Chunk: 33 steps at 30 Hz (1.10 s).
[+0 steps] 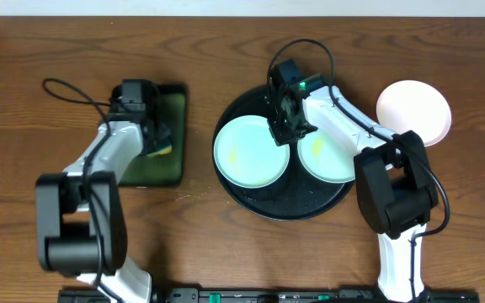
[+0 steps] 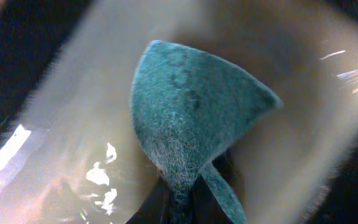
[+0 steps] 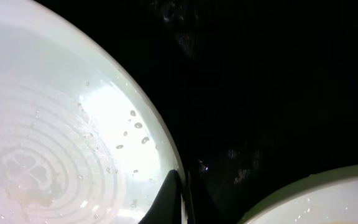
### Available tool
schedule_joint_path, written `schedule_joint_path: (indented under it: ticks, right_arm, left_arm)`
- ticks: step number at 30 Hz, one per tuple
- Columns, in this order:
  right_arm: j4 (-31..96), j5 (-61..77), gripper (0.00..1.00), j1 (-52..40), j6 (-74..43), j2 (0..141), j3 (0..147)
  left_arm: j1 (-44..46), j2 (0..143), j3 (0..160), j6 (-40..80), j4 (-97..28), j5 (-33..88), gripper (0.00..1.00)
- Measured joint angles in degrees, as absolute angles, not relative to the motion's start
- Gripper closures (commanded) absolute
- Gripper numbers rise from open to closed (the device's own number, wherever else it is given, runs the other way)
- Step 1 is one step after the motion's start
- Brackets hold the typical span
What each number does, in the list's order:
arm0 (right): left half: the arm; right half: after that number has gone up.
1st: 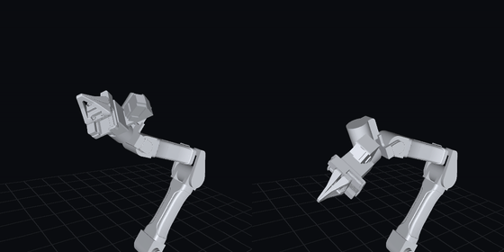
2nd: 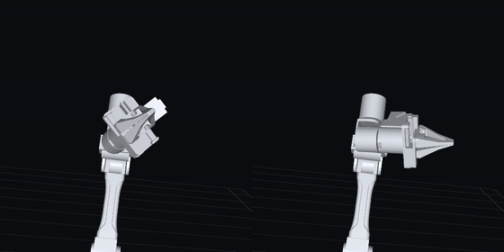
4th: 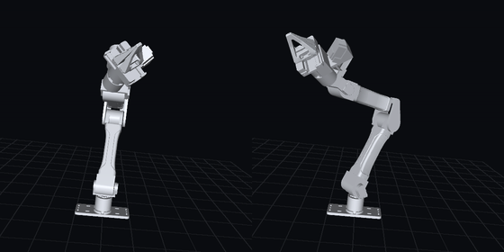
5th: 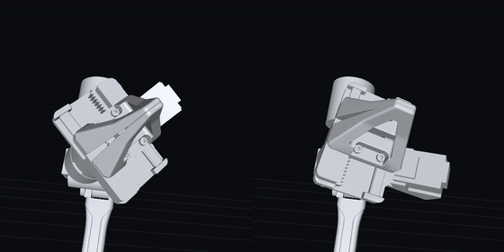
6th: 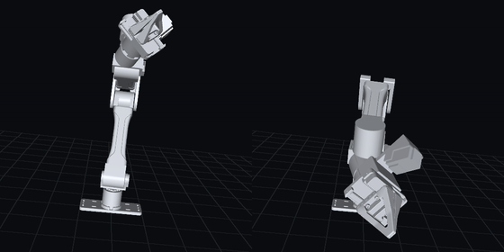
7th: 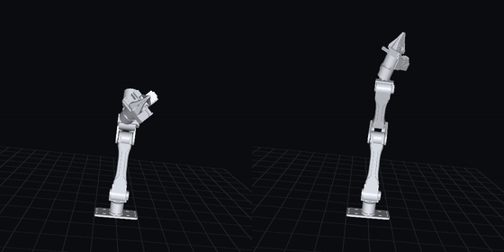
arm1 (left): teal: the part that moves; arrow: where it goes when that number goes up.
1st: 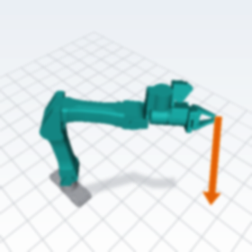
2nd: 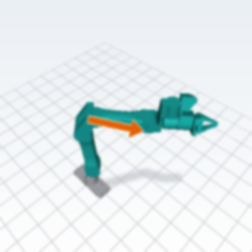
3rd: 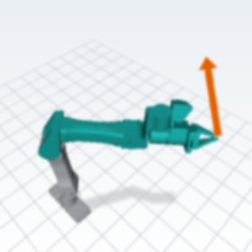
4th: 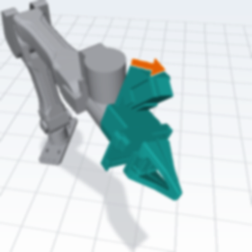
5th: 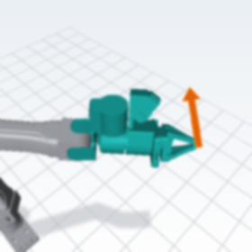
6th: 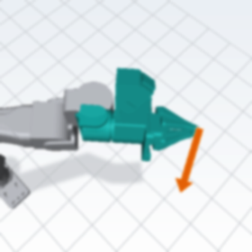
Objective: Clean dirty plates on tray and stack at the side
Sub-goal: 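Dip the sponge into the water of the small tray with the left gripper, then carry the sponge with the left gripper onto the left green plate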
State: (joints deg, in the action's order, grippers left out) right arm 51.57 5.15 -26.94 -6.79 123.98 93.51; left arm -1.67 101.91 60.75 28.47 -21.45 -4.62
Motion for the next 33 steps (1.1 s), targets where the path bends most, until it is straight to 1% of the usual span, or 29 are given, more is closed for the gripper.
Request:
schedule_joint_path:
  ticks: [5, 8, 11, 15, 18, 25, 33]
  right_arm:
    - [50.09, 4.12, 0.99, -27.05, -8.86, 123.98, 93.51]
    - [49.56, 1.93, 0.99, -27.24, -11.70, 123.98, 93.51]
    - [49.06, 0.56, 0.99, -27.27, -13.72, 123.98, 93.51]
    - [49.01, -0.03, 0.99, -27.29, -14.92, 123.98, 93.51]
    - [49.87, 0.27, 0.99, -27.24, -14.44, 123.98, 93.51]
    - [52.16, 1.10, 0.99, -27.14, -11.07, 123.98, 93.51]
    - [52.80, 0.75, 0.99, -27.11, -10.13, 123.96, 93.51]
  left_arm:
    - [-2.79, 91.20, 60.45, 28.47, -23.81, -3.95, 0.92]
    - [-2.79, 84.58, 60.45, 28.47, -24.32, -1.34, 0.92]
    - [-2.79, 80.88, 60.47, 28.47, -25.15, 3.11, 0.93]
    - [-1.98, 80.97, 60.45, 28.47, -26.04, 9.93, 0.92]
    - [0.14, 81.36, 60.45, 28.47, -26.79, 12.80, 0.92]
    - [5.37, 81.36, 60.45, 28.47, -26.79, 15.05, 0.92]
    - [11.92, 81.36, 60.45, 28.69, -26.76, 15.14, 0.92]
